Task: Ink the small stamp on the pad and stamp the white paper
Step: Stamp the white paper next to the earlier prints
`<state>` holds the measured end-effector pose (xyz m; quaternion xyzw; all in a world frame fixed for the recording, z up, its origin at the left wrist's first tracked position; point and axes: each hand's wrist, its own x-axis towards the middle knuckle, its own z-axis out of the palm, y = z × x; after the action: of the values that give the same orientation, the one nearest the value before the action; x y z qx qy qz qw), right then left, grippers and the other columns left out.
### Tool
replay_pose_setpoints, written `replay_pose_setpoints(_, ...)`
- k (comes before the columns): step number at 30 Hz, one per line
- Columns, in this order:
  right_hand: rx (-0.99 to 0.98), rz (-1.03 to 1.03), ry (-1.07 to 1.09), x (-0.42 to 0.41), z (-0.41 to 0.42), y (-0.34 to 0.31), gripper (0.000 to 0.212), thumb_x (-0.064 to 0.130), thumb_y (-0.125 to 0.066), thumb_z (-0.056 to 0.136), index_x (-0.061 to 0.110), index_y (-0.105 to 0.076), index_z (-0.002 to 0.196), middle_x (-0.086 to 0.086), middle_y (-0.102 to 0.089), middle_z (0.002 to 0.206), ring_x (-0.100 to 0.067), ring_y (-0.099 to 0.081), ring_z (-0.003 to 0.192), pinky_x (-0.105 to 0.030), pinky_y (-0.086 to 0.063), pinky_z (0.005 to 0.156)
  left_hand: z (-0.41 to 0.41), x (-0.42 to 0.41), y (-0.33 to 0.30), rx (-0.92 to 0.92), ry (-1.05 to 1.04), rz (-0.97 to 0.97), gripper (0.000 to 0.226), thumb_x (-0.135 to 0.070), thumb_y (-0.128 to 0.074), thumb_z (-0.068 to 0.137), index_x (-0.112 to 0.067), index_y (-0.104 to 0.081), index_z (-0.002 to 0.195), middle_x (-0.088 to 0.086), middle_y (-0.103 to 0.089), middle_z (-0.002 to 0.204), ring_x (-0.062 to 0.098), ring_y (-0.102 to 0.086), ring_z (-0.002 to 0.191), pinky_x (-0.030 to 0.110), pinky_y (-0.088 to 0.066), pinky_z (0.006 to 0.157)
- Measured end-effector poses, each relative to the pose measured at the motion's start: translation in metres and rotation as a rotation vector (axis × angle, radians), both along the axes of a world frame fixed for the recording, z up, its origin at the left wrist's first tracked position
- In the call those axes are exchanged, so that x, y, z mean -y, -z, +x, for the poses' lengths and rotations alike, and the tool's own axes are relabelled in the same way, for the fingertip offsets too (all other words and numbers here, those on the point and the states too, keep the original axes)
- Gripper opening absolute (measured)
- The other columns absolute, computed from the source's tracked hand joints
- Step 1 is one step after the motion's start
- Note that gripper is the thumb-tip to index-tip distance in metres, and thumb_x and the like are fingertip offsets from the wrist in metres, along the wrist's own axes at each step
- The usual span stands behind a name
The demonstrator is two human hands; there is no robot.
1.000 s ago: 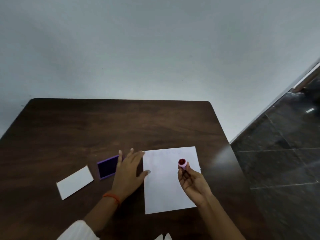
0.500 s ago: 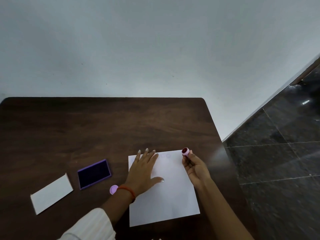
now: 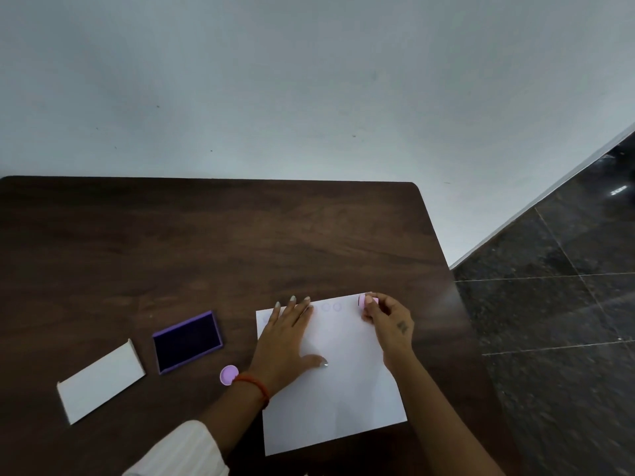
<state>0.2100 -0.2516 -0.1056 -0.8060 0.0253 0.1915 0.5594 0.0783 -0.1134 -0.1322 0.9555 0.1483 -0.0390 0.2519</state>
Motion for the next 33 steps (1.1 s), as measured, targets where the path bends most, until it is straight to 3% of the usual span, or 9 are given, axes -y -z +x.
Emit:
replay_pose_setpoints(4,0.182,-0.158,-0.082,-0.004,-0.004,-0.001,0.015,0.028,-0.062,0.086,0.016,-0.068,0.091,-0.003,-0.07,0.089,-0.008,-0.061,0.074,-0.012,-0.044,0.063,0.001,0.0,0.0,0.005,-0.009,-0.032,0.094,-0.06,-0.059,0.074,-0.016,-0.012,0.143,-0.001,-0.006,0.157,0.017,0.003,0.144,0.031,0.012,0.114)
replay_pose_setpoints(8,0.299,-0.344,-0.185,-0.012,-0.001,-0.004,0.019,0.029,-0.059,0.087,0.013,-0.068,0.091,-0.005,-0.07,0.093,-0.012,-0.06,0.079,-0.023,-0.048,0.074,0.001,0.0,0.001,-0.007,-0.016,-0.034,0.093,-0.06,-0.058,0.075,-0.018,-0.01,0.143,-0.001,-0.006,0.157,0.017,0.003,0.144,0.03,0.012,0.112)
replay_pose_setpoints(14,0.417,-0.555,-0.307,-0.021,-0.002,-0.004,0.02,0.029,-0.055,0.089,0.014,-0.065,0.099,-0.006,-0.068,0.103,-0.013,-0.057,0.084,-0.02,-0.041,0.076,0.002,0.0,0.003,-0.022,-0.027,-0.048,0.093,-0.061,-0.057,0.075,-0.02,-0.008,0.144,-0.003,-0.004,0.157,0.016,0.004,0.144,0.031,0.012,0.112)
replay_pose_setpoints(18,0.457,-0.684,-0.415,-0.029,-0.004,-0.007,0.022,0.028,-0.056,0.089,0.012,-0.062,0.104,-0.006,-0.065,0.11,-0.018,-0.06,0.094,-0.022,-0.046,0.081,0.002,0.001,0.003,-0.028,-0.041,-0.067,0.092,-0.061,-0.056,0.076,-0.022,-0.007,0.144,-0.003,-0.004,0.157,0.017,0.002,0.145,0.034,0.009,0.114)
replay_pose_setpoints(25,0.533,-0.799,-0.591,-0.036,-0.011,-0.006,0.03,0.018,-0.057,0.089,0.008,-0.053,0.117,-0.011,-0.058,0.121,-0.023,-0.053,0.109,-0.028,-0.048,0.09,0.001,0.0,0.003,-0.003,-0.038,-0.078,0.092,-0.06,-0.057,0.076,-0.021,-0.008,0.143,-0.002,-0.004,0.157,0.017,0.002,0.145,0.031,0.012,0.112)
replay_pose_setpoints(33,0.581,-0.811,-0.624,-0.036,-0.009,-0.003,0.028,0.012,-0.053,0.09,0.004,-0.054,0.117,-0.014,-0.058,0.121,-0.025,-0.052,0.108,-0.029,-0.045,0.092,0.001,0.0,0.006,0.032,-0.054,-0.156,0.091,-0.056,-0.06,0.076,-0.022,-0.009,0.143,-0.003,-0.004,0.157,0.016,0.003,0.144,0.031,0.013,0.113)
